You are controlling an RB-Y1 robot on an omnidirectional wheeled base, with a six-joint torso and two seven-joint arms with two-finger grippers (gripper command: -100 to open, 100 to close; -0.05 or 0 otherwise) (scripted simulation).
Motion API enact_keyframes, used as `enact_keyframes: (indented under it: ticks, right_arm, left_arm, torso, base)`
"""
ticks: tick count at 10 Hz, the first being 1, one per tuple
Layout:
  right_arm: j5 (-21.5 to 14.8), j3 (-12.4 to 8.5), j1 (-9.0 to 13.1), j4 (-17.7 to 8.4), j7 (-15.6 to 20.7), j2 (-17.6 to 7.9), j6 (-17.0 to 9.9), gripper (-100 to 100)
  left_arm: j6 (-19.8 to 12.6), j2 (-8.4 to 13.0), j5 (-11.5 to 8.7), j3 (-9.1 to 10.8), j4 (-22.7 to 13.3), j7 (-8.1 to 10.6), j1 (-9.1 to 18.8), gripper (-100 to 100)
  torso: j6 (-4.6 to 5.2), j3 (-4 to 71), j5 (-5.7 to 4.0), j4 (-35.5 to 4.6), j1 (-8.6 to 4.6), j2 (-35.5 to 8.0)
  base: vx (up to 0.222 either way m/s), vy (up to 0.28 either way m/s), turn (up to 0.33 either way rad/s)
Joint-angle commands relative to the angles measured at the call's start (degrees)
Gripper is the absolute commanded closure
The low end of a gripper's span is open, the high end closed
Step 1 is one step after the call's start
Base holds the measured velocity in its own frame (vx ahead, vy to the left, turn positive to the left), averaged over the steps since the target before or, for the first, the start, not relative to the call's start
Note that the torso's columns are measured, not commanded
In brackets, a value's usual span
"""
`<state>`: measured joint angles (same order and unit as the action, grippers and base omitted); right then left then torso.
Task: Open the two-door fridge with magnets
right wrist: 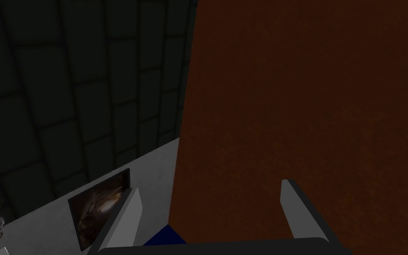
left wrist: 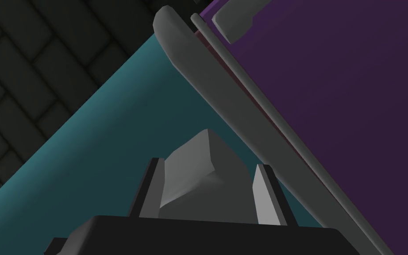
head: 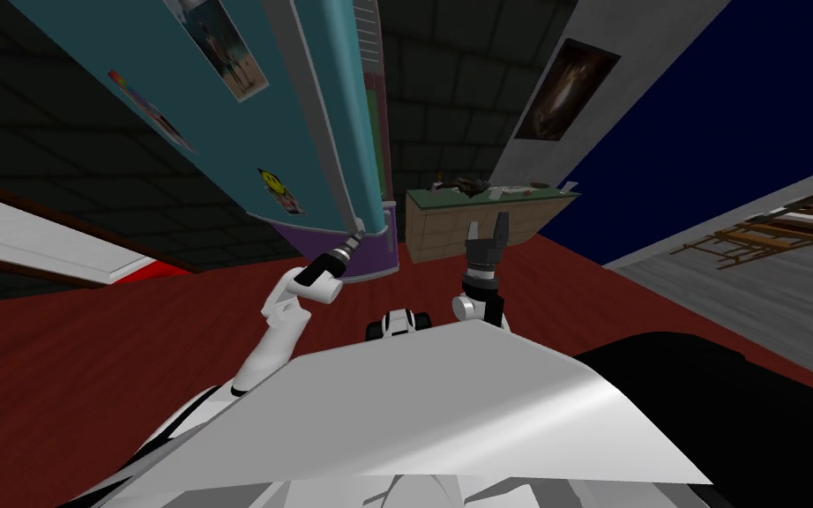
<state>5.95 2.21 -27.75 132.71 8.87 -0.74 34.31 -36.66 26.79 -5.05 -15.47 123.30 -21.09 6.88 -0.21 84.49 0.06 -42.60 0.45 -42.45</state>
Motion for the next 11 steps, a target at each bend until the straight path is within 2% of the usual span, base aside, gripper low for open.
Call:
enact_keyframes:
  ticks: [1, 2, 5, 7, 8, 9, 11]
  right_arm:
    - [0.00, 0.01, 0.00, 0.00, 0.00, 0.01, 0.00, 0]
    - [0.00, 0.00, 0.00, 0.00, 0.00, 0.00, 0.00, 0]
    - [0.00, 0.01, -0.01, 0.00, 0.00, 0.01, 0.00, 0]
    - [0.00, 0.00, -0.01, 0.00, 0.00, 0.00, 0.00, 0]
    - [0.00, 0.00, 0.00, 0.00, 0.00, 0.00, 0.00, 0]
    - [0.00, 0.00, 0.00, 0.00, 0.00, 0.01, 0.00, 0]
    - [0.00, 0.01, -0.01, 0.00, 0.00, 0.01, 0.00, 0]
  left_arm:
    - [0.58, 0.88, -0.93, -1.27, 3.01, -0.71, -1.02, 100]
    - [0.78, 1.34, -1.64, -2.37, 4.51, -1.12, -1.59, 100]
    - [0.98, 1.81, -2.34, -3.47, 6.02, -1.52, -2.16, 100]
    - [1.39, 2.73, -3.76, -5.67, 9.03, -2.33, -3.30, 100]
    - [1.39, 2.73, -3.76, -5.67, 9.03, -2.33, -3.30, 100]
    - [1.59, 3.19, -4.47, -6.77, 10.53, -2.74, -3.87, 100]
    - [1.29, 3.67, -4.90, -7.18, 9.84, -2.66, -4.54, 100]
  torso:
    - [-0.13, 0.07, -0.01, -0.02, -0.03, 0.11]
    - [-0.14, 0.10, -0.02, -0.05, 0.03, 0.13]
    - [-0.13, 0.17, -0.03, -0.10, -0.04, 0.19]
    - [-0.19, 0.06, 0.01, -0.21, 0.20, -0.03]
    - [-0.12, -0.02, 0.07, -0.20, 0.24, -0.12]
    - [-0.13, 0.05, 0.02, -0.22, 0.01, -0.04]
    - [0.01, 0.09, -0.12, -0.22, -0.39, 0.01]
  base:
    - [-0.128, 0.252, -0.042]
    - [-0.127, 0.276, -0.054]
    - [-0.113, 0.208, -0.040]
    - [-0.125, 0.269, -0.044]
    - [-0.126, 0.237, -0.032]
    - [-0.156, 0.225, -0.025]
    - [-0.069, 0.136, -0.019]
